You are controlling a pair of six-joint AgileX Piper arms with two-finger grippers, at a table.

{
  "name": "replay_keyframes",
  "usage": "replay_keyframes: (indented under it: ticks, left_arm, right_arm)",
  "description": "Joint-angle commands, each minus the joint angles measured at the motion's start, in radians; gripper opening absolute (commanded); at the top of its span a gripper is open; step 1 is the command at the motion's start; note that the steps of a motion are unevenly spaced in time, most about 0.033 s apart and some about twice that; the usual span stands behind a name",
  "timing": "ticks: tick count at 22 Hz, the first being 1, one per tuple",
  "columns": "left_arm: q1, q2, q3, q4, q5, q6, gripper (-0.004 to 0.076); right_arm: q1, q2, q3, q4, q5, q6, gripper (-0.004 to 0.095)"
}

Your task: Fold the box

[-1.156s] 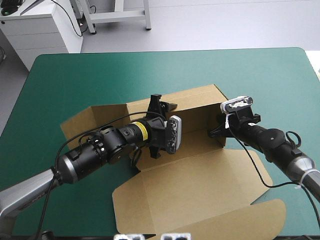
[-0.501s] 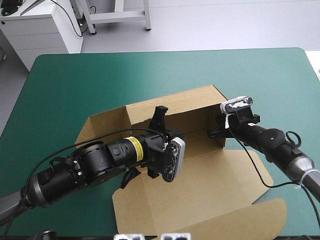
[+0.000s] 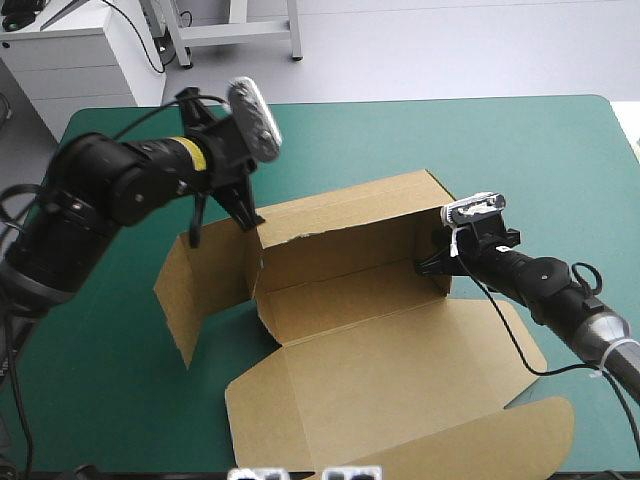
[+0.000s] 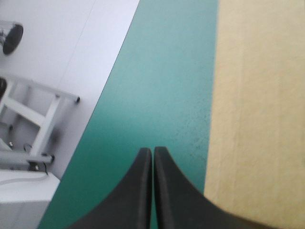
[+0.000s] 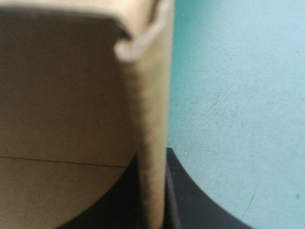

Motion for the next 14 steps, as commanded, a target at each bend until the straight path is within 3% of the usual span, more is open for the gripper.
replay_keyframes:
  ticks: [1, 5, 9, 14]
  left_arm:
    - [0.178, -0.038, -0.100, -0.146, 0.057, -0.039, -0.0001]
    - [0.411, -0.037, -0.110, -0.280, 0.159, -0.086, -0.0002]
    - [0.738, -0.035, 0.022, -0.470, 0.216, -0.112, -0.0002]
    - [0.851, -0.035, 0.155, -0.598, 0.184, -0.121, -0.0008]
  right_arm:
    - [0.005, -0.024, -0.025, 0.013, 0.024, 0.013, -0.0018]
    - [0.005, -0.024, -0.025, 0.010, 0.025, 0.013, -0.0018]
    - [0.005, -0.024, -0.025, 0.006, 0.030, 0.013, -0.0018]
    - [0.005, -0.024, -0.025, 0.002, 0.039, -0.011, -0.0018]
